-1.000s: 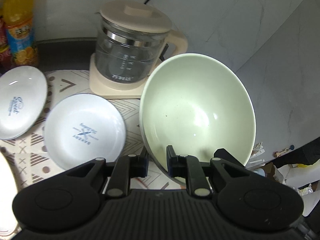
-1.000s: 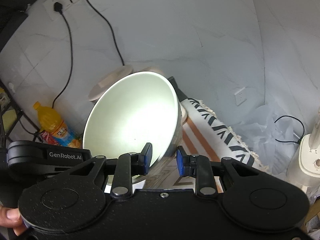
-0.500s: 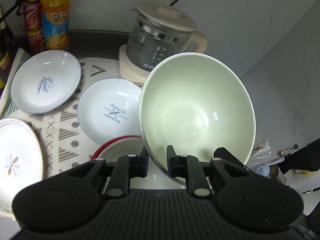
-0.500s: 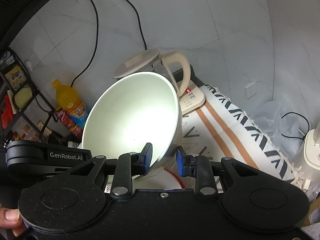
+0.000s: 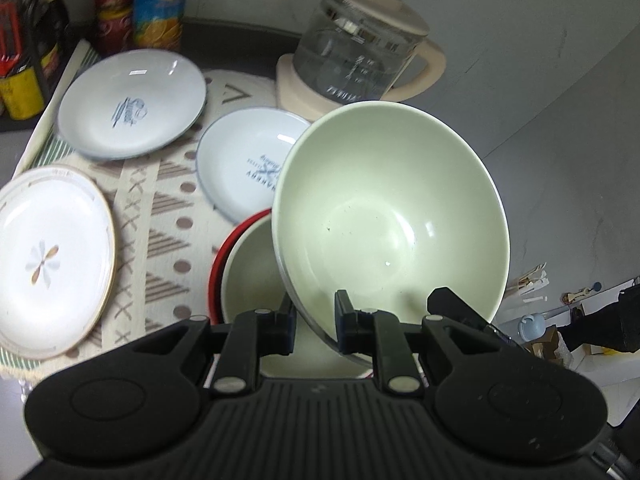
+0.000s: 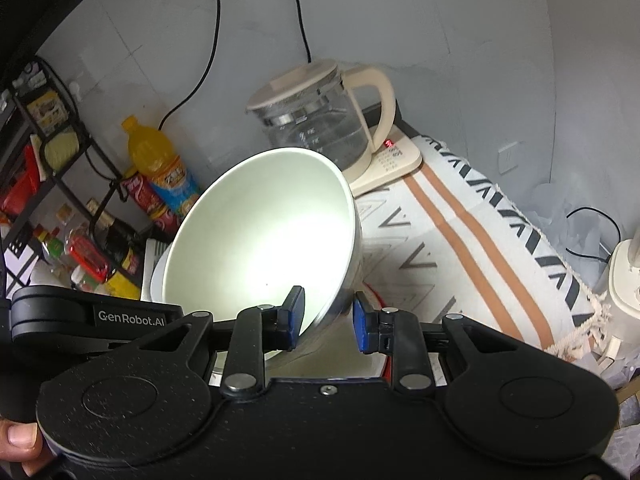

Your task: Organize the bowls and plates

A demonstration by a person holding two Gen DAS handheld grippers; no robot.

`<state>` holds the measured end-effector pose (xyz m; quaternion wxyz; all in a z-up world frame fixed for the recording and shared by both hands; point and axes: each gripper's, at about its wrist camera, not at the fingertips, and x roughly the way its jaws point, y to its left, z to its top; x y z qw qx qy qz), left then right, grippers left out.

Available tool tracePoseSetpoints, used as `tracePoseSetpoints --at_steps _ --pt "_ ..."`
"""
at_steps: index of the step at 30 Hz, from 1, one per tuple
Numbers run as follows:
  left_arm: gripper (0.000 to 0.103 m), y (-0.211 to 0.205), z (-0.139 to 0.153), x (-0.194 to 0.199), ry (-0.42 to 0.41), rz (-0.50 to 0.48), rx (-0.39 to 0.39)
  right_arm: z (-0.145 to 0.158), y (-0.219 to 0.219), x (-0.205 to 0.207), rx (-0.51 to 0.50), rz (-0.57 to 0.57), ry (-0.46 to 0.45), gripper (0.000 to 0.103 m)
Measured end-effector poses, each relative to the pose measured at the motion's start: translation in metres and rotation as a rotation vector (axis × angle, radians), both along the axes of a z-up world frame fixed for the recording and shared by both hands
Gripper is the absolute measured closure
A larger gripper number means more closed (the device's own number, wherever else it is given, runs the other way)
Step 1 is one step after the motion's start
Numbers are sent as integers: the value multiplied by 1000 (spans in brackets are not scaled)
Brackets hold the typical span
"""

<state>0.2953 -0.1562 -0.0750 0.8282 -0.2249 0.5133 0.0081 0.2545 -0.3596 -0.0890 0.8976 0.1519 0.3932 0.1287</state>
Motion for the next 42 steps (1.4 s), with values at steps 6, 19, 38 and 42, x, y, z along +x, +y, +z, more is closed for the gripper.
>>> tracePoseSetpoints --at_steps 6,19,38,42 --pt "84 7 -12 -12 31 27 -44 -4 7 -4 -28 23 14 78" --pt "82 6 -41 -19 112 50 -151 -19 7 0 -73 17 56 84" --pt "74 17 -64 1 253 70 -334 -34 2 30 -56 -55 97 92" --pt "72 24 -61 0 283 73 -332 -35 6 34 -57 -51 99 93"
